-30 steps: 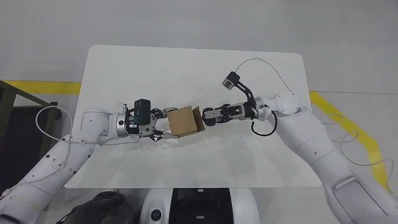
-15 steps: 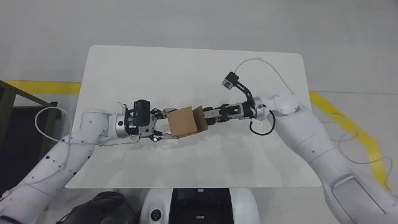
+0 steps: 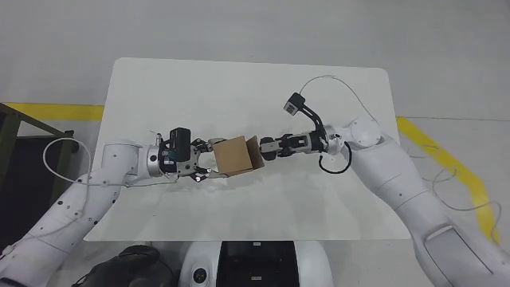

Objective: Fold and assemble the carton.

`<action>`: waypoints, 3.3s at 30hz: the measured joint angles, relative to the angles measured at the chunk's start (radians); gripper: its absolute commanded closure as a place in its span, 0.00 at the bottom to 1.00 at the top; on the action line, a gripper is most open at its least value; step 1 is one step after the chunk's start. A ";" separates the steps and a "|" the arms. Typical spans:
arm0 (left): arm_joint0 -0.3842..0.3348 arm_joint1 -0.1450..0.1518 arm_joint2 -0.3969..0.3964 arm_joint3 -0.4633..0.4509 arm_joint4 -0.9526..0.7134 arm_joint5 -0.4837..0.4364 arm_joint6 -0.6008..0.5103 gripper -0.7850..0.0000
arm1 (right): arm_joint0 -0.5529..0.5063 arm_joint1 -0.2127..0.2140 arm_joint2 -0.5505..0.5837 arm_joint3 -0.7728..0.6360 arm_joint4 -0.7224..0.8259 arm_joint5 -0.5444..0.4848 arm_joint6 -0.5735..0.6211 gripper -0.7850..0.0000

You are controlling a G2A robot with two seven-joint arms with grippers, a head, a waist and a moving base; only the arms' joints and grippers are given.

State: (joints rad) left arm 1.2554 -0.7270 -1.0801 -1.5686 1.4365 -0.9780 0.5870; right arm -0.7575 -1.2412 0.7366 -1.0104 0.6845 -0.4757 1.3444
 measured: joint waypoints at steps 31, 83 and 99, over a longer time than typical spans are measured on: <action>0.009 -0.018 -0.018 0.001 0.029 0.018 -0.027 0.63 | 0.011 -0.006 0.004 -0.001 -0.100 0.009 0.009 0.73; 0.021 -0.050 -0.020 -0.028 0.088 0.101 -0.063 0.69 | -0.029 0.001 0.078 -0.112 -0.320 0.125 -0.171 0.82; 0.023 -0.058 -0.024 -0.029 0.086 0.103 -0.071 0.70 | -0.029 -0.009 0.075 -0.125 -0.322 0.124 -0.189 0.82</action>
State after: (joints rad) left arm 1.2787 -0.7847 -1.1038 -1.5971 1.5224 -0.8746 0.5156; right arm -0.7867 -1.2501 0.8115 -1.1357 0.3625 -0.3514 1.1551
